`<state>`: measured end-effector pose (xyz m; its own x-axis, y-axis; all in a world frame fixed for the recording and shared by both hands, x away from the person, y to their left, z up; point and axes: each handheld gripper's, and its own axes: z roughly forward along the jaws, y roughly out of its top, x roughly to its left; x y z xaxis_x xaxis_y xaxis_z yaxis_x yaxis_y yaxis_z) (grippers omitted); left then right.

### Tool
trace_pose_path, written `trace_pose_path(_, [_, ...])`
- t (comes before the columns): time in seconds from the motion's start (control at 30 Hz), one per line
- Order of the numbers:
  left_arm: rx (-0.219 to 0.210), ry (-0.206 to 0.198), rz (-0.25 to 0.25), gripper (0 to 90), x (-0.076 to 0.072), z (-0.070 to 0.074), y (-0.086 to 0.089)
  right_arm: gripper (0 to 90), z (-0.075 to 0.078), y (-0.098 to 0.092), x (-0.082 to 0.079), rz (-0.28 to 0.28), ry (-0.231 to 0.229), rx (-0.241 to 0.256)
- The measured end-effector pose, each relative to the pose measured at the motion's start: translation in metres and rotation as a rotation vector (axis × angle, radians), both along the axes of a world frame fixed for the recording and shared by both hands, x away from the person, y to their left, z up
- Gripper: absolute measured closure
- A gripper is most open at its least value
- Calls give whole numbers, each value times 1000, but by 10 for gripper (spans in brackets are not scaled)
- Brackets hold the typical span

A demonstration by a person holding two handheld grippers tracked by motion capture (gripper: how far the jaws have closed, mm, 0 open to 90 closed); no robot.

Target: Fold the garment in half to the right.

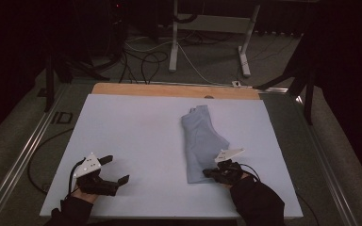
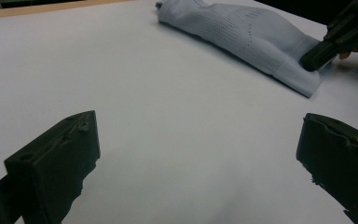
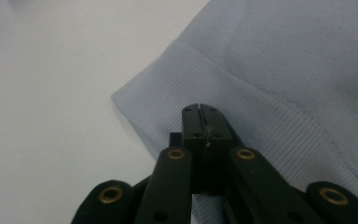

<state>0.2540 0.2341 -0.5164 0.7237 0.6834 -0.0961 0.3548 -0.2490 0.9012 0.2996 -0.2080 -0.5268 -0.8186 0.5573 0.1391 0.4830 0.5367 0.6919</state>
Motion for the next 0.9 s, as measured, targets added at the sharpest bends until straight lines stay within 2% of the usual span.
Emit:
trace_pose_path(0.07, [-3, -1, -1, 1, 0, 1, 0, 900, 0, 0, 1, 0, 5, 5])
trace_pose_path(0.13, [-5, -4, 0, 1, 0, 1, 0, 900, 1, 0, 2, 4, 30, 28])
trace_pose_path(0.2, [-2, -6, 0, 1, 0, 2, 0, 900, 3, 0, 2, 12, 26, 30])
trace_pose_path(0.27, [-10, -5, 5, 1, 1, 2, 1, 833, 12, 2, 0, 30, 3, 62])
trace_pose_path(0.37, [-8, -9, 5, 1, 1, 3, 2, 691, 24, 8, -3, 54, -38, 79])
trace_pose_path(0.43, [-11, -8, 8, 1, 1, 3, 3, 541, 32, 11, -4, 62, -64, 99])
trace_pose_path(0.47, [-9, -9, 8, 1, 0, 3, 3, 496, 36, 11, -4, 57, -76, 106])
trace_pose_path(0.6, [-9, -10, 6, 1, 0, 4, 4, 267, 46, 10, 0, 60, -94, 152])
trace_pose_path(0.63, [-13, -12, 5, 1, 0, 4, 4, 202, 47, 10, 2, 74, -82, 176])
trace_pose_path(0.7, [-13, -14, -2, 1, 0, 5, 4, 160, 49, 9, 4, 73, -80, 197])
trace_pose_path(0.77, [-15, -18, -7, 1, 0, 5, 5, 101, 51, 10, 5, 85, -94, 194])
trace_pose_path(0.83, [-20, -16, -10, 1, 0, 5, 6, 98, 53, 9, 7, 80, -98, 212])
trace_pose_path(0.9, [-15, -15, -22, 1, 0, 5, 7, 96, 55, 7, 8, 85, -109, 205])
